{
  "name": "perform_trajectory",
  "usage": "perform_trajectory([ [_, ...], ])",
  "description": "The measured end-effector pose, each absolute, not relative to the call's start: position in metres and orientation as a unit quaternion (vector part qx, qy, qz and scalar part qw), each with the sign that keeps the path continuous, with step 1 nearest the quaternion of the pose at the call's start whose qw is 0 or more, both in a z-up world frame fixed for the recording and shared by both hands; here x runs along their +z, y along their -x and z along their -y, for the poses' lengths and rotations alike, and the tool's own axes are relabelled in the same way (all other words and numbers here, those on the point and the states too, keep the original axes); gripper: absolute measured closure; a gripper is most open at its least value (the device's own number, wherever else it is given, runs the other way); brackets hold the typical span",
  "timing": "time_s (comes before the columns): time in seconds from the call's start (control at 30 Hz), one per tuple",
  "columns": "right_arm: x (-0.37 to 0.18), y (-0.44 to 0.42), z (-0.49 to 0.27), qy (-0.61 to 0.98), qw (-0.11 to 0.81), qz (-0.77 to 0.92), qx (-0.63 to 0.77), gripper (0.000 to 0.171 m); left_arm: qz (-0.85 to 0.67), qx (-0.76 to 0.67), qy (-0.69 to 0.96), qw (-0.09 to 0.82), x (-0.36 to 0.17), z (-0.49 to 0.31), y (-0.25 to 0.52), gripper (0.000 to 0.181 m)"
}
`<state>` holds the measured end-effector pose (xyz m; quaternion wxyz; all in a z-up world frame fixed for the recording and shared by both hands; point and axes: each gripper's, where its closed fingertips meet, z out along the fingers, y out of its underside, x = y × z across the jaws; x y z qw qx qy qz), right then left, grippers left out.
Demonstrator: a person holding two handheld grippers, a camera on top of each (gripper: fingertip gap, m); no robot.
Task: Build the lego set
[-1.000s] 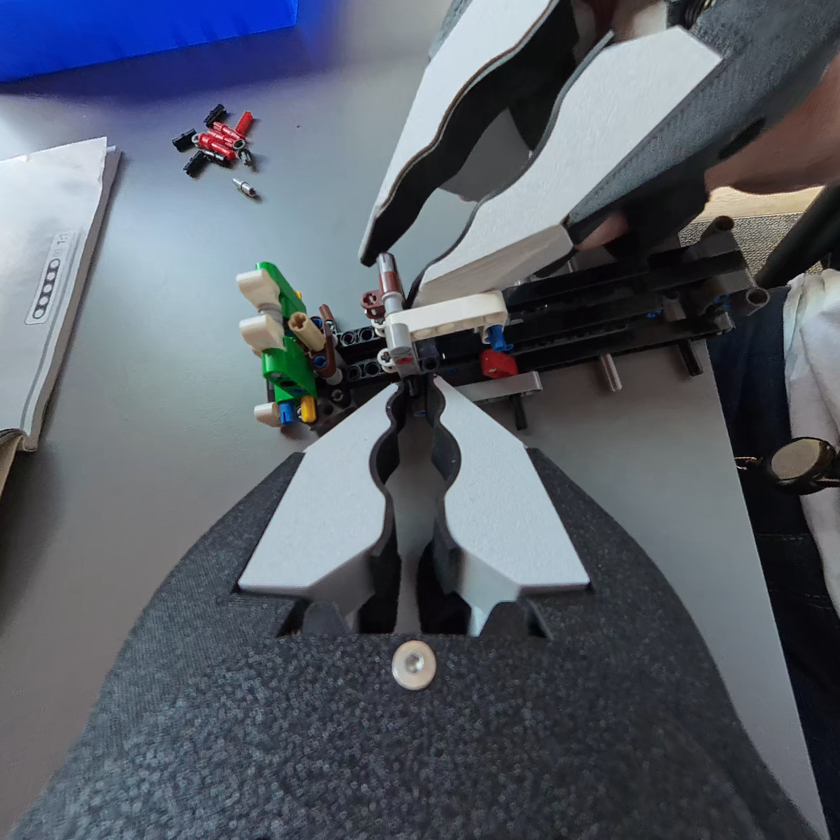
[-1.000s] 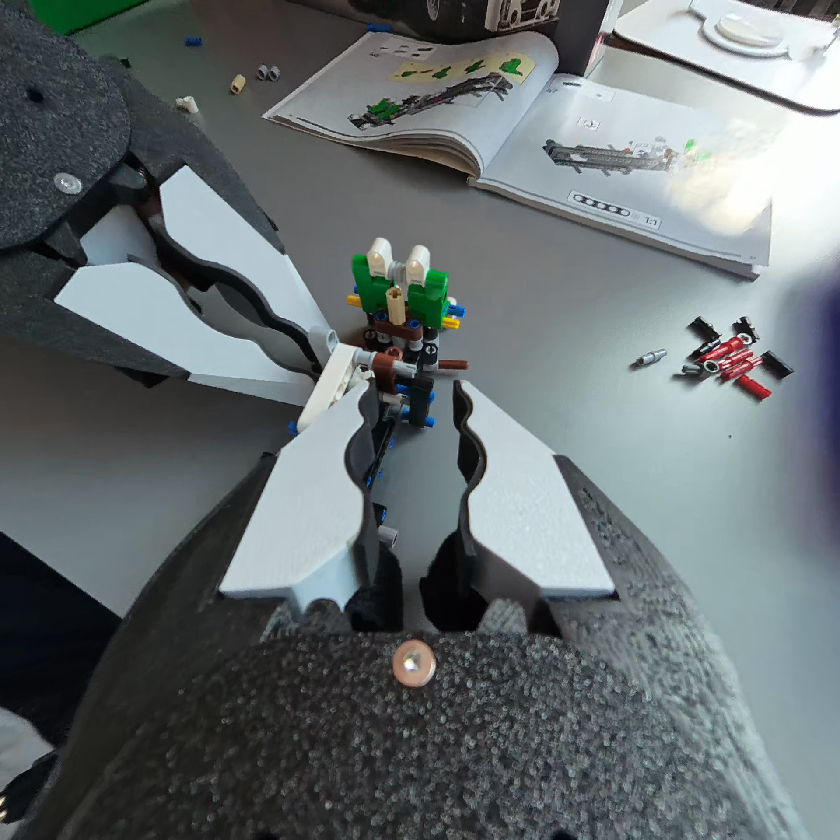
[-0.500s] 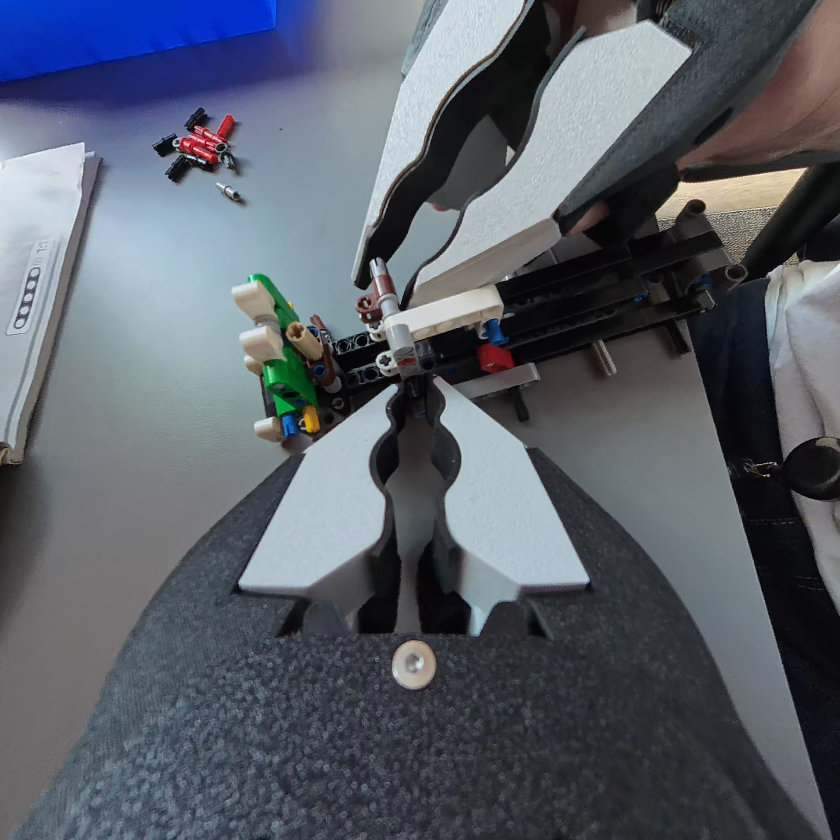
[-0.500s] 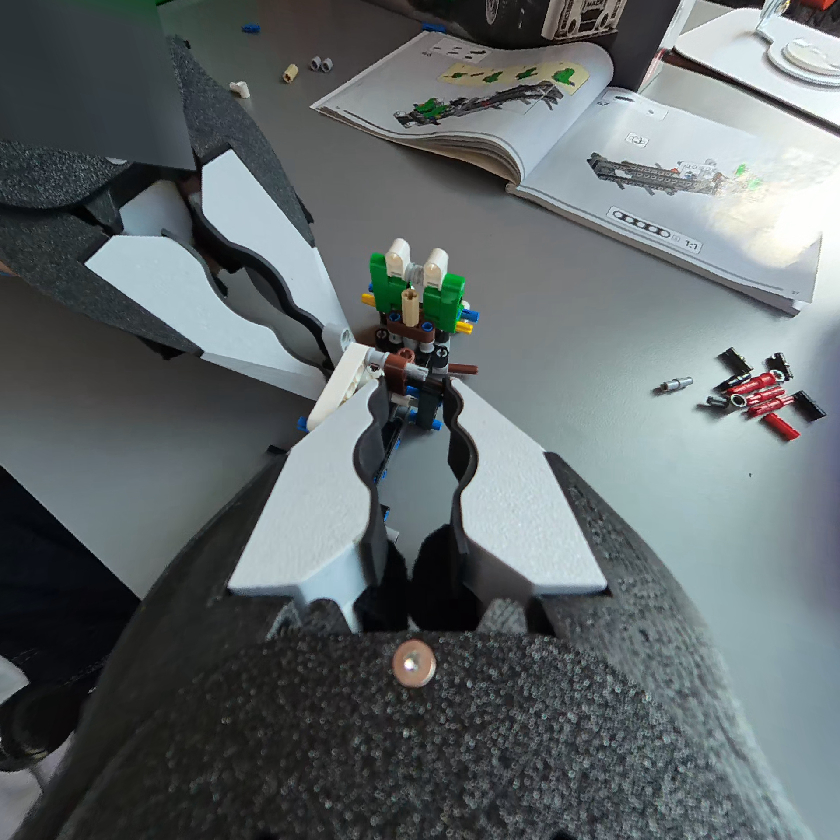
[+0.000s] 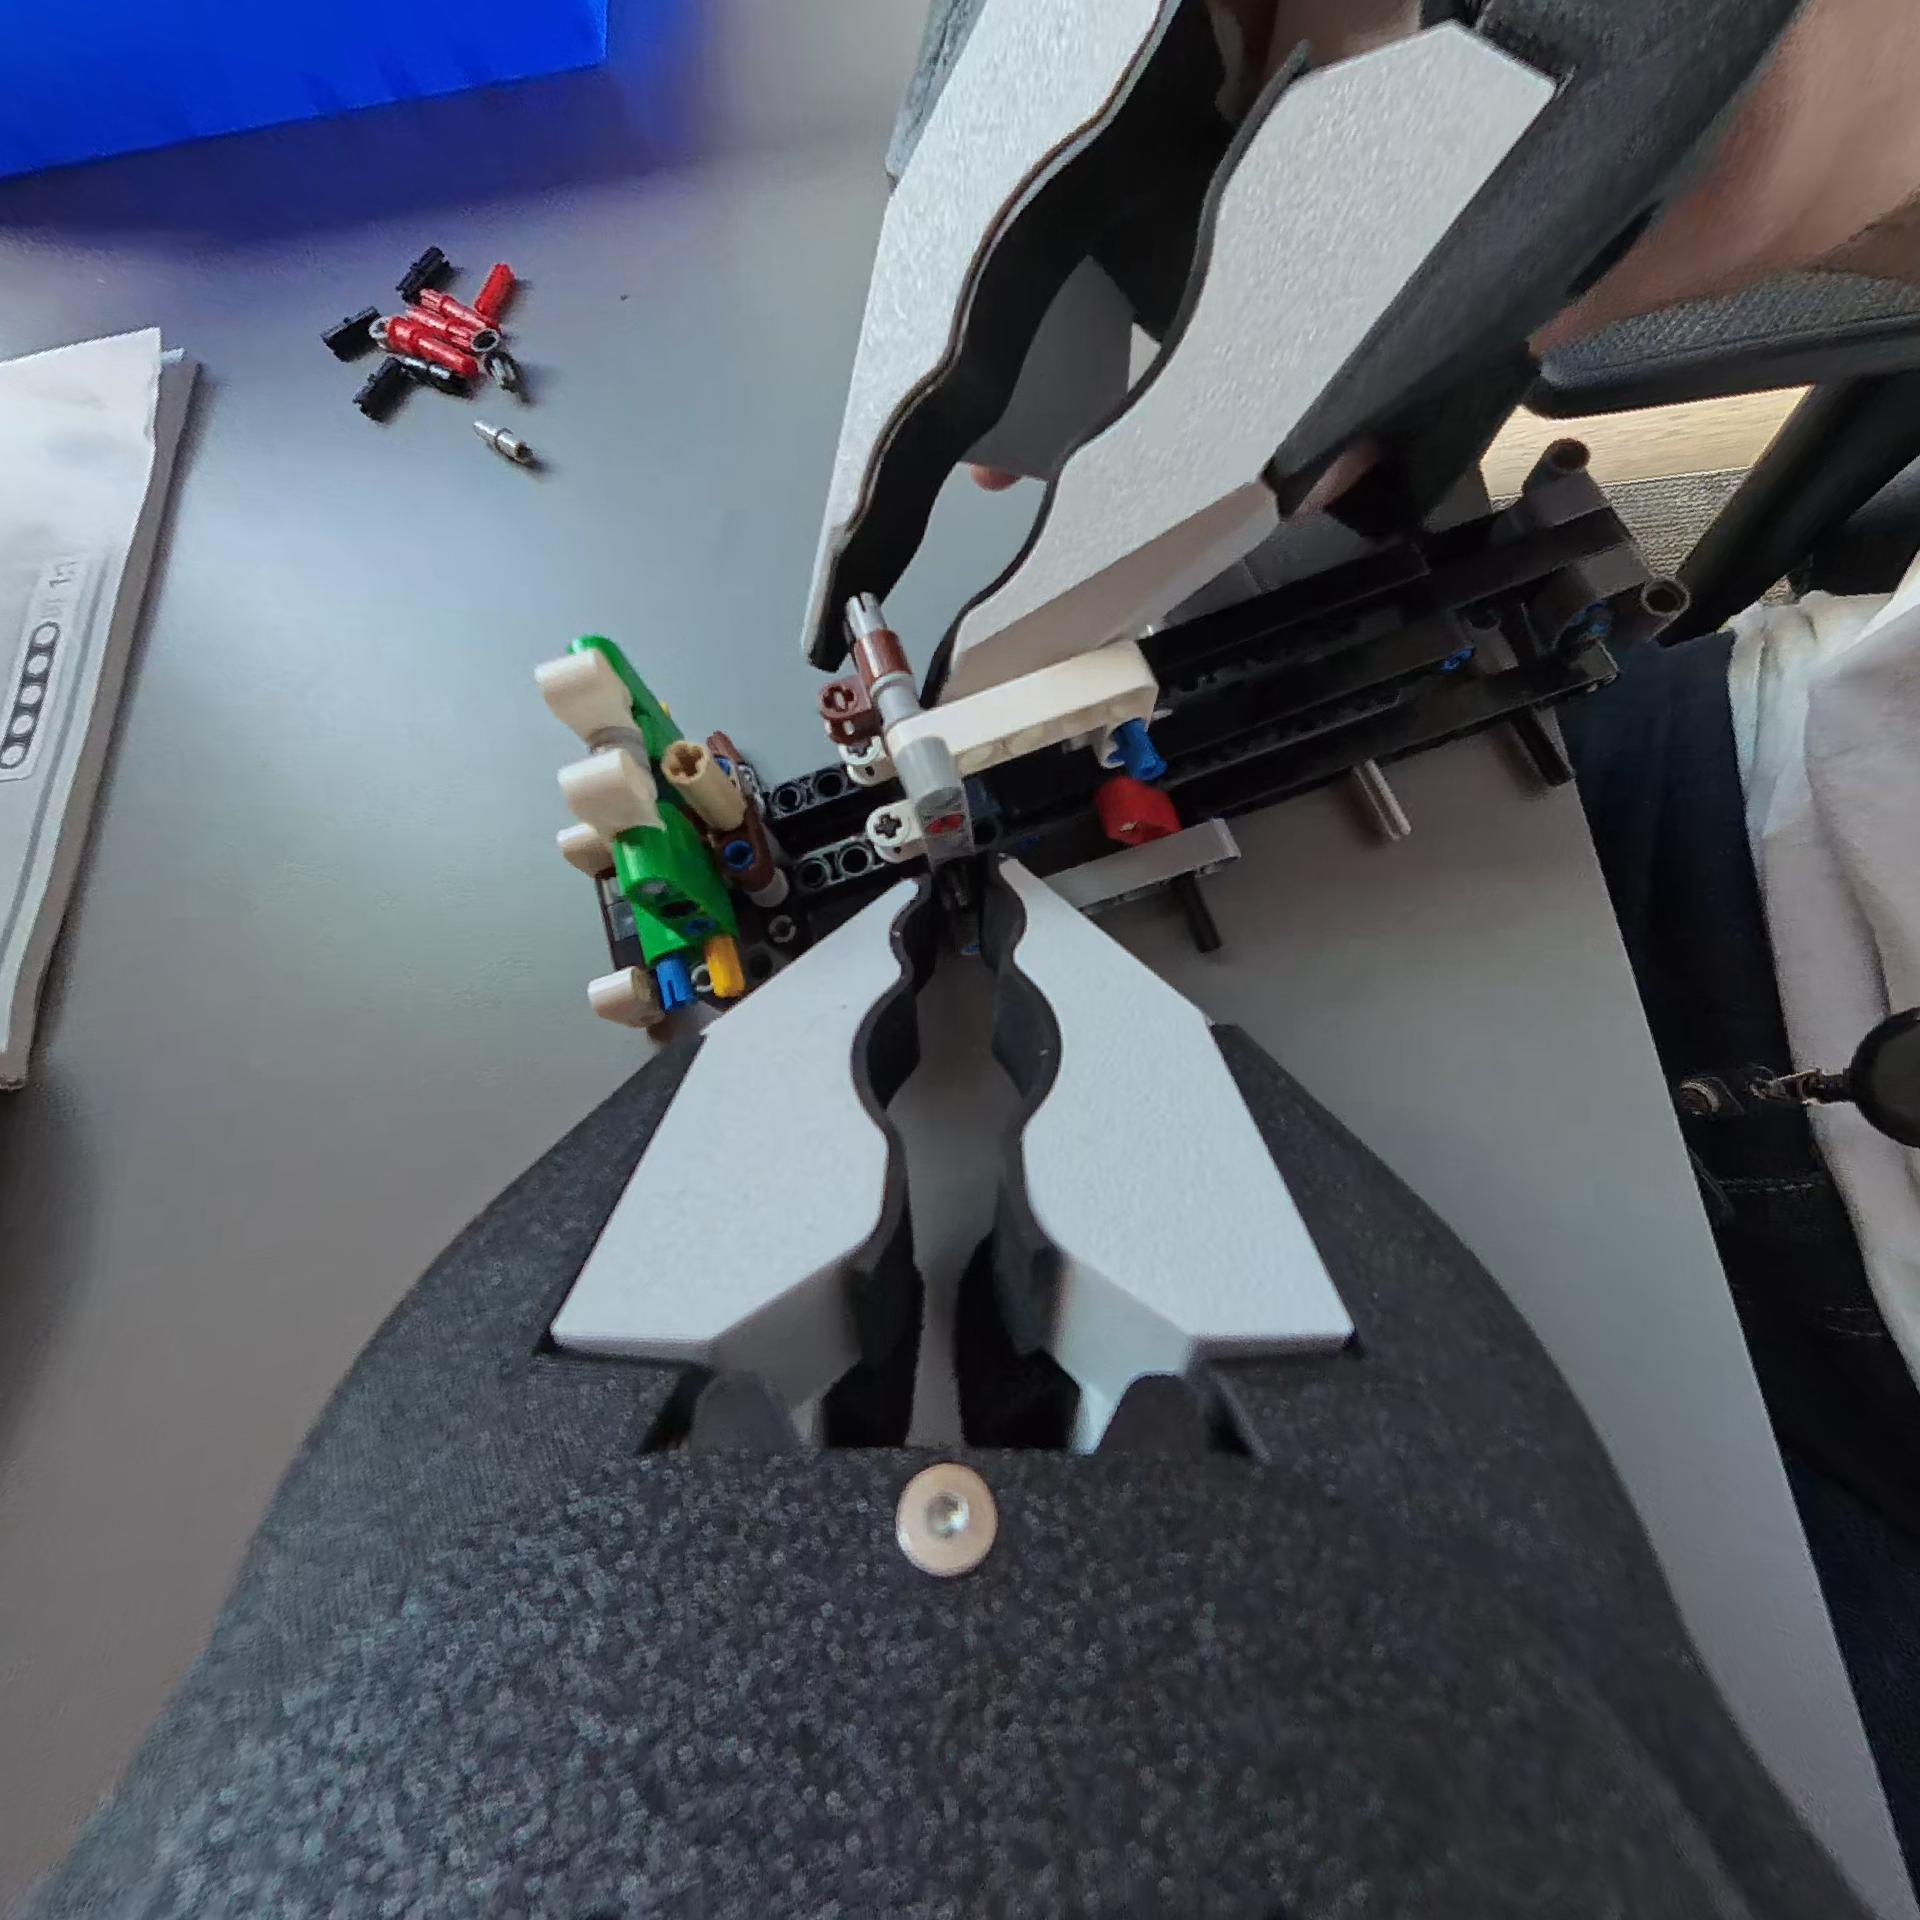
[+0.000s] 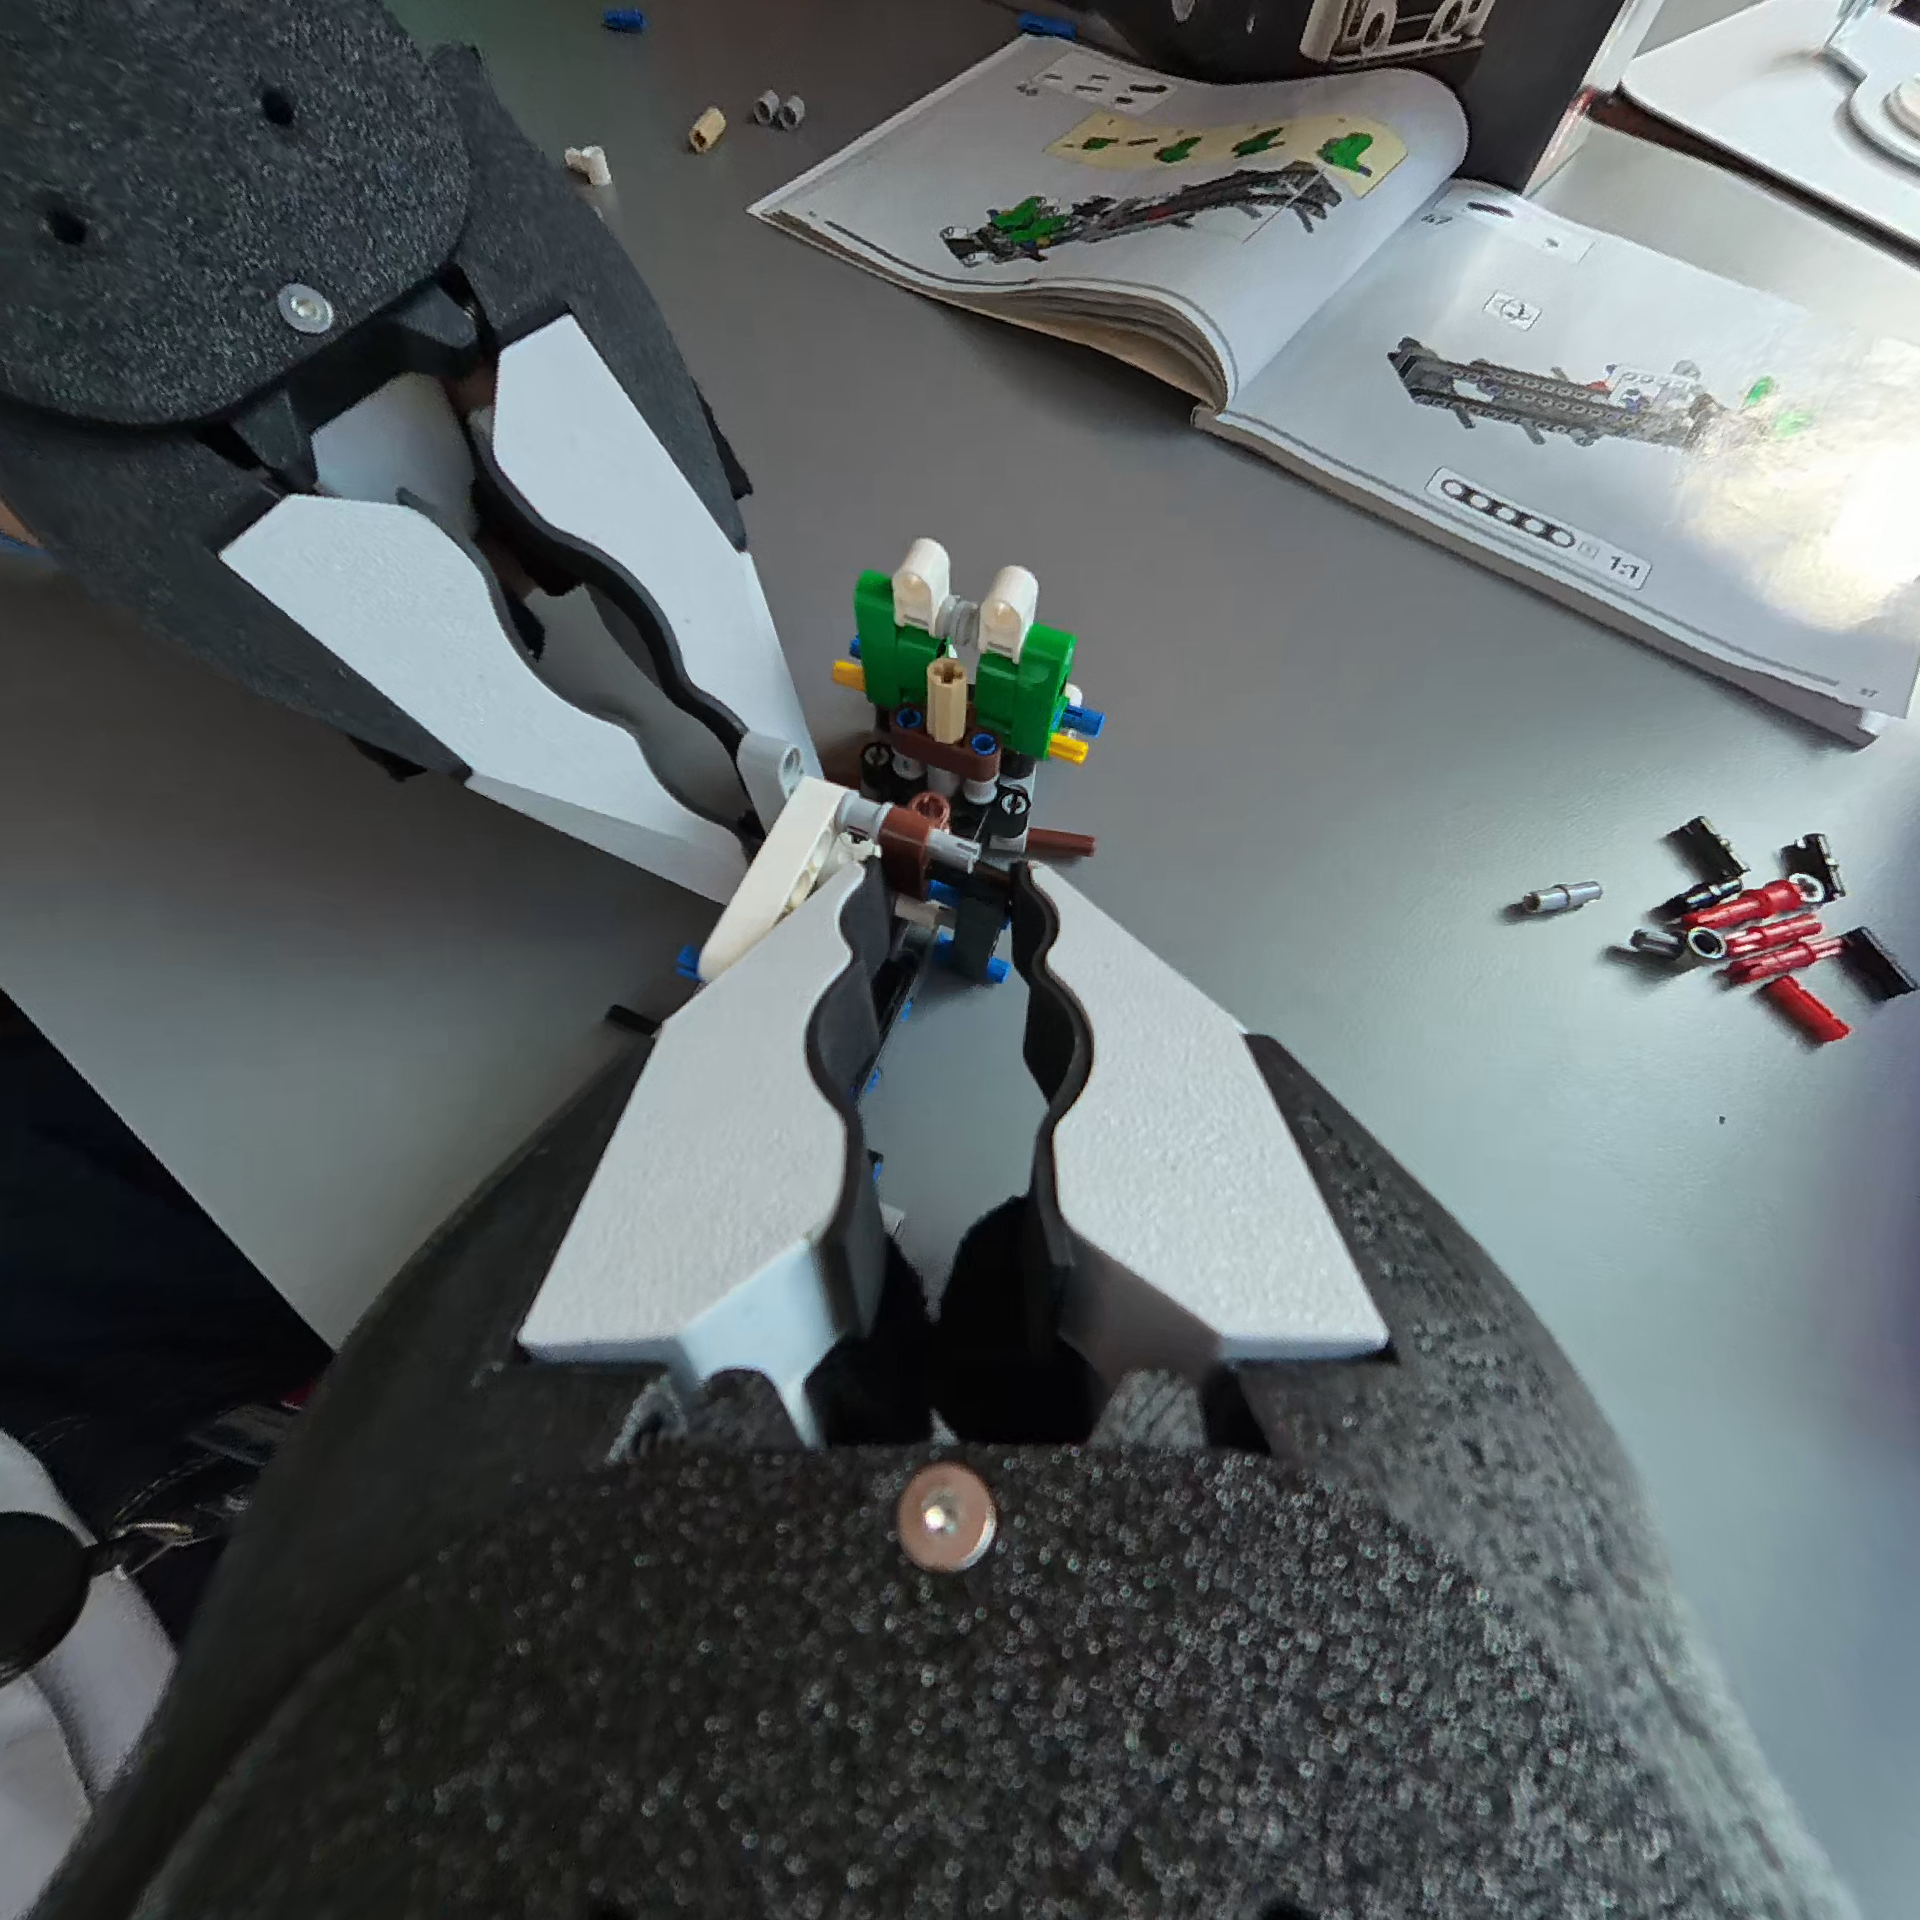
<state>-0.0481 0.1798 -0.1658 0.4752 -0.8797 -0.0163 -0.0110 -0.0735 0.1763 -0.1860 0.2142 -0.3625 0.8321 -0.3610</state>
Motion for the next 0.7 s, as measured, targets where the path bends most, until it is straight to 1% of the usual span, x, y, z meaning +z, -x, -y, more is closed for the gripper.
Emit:
perform_trajectory([
  [0.13, -0.164, 0.059, -0.173, 0.879, 0.471, 0.069, 0.020, 0.147, -0.843, -0.374, 0.337, 0.192, -0.186, -0.180, 0.082, 0.176],
  [0.17, -0.164, 0.060, -0.170, 0.879, 0.469, 0.086, 0.028, 0.140, -0.843, -0.373, 0.337, 0.190, -0.187, -0.184, 0.083, 0.176],
  [0.23, -0.160, 0.068, -0.164, 0.867, 0.477, 0.130, 0.067, 0.137, -0.849, -0.371, 0.323, 0.190, -0.187, -0.189, 0.086, 0.175],
  [0.27, -0.156, 0.069, -0.163, 0.854, 0.491, 0.151, 0.079, 0.137, -0.853, -0.371, 0.312, 0.194, -0.187, -0.192, 0.087, 0.172],
  [0.33, -0.150, 0.069, -0.161, 0.837, 0.506, 0.179, 0.105, 0.139, -0.856, -0.374, 0.294, 0.200, -0.185, -0.194, 0.089, 0.153],
  [0.4, -0.152, 0.067, -0.163, 0.835, 0.496, 0.195, 0.137, 0.139, -0.857, -0.383, 0.281, 0.199, -0.182, -0.192, 0.090, 0.150],
  [0.5, -0.155, 0.067, -0.168, 0.834, 0.487, 0.218, 0.144, 0.147, -0.856, -0.396, 0.263, 0.202, -0.178, -0.188, 0.090, 0.152],
  [0.57, -0.154, 0.069, -0.170, 0.826, 0.495, 0.233, 0.133, 0.156, -0.851, -0.410, 0.252, 0.209, -0.172, -0.184, 0.089, 0.162],
  [0.63, -0.159, 0.069, -0.169, 0.831, 0.485, 0.246, 0.114, 0.159, -0.843, -0.423, 0.254, 0.213, -0.167, -0.184, 0.085, 0.174],
  [0.7, -0.161, 0.066, -0.167, 0.830, 0.486, 0.257, 0.089, 0.163, -0.841, -0.429, 0.260, 0.201, -0.167, -0.183, 0.084, 0.175],
])
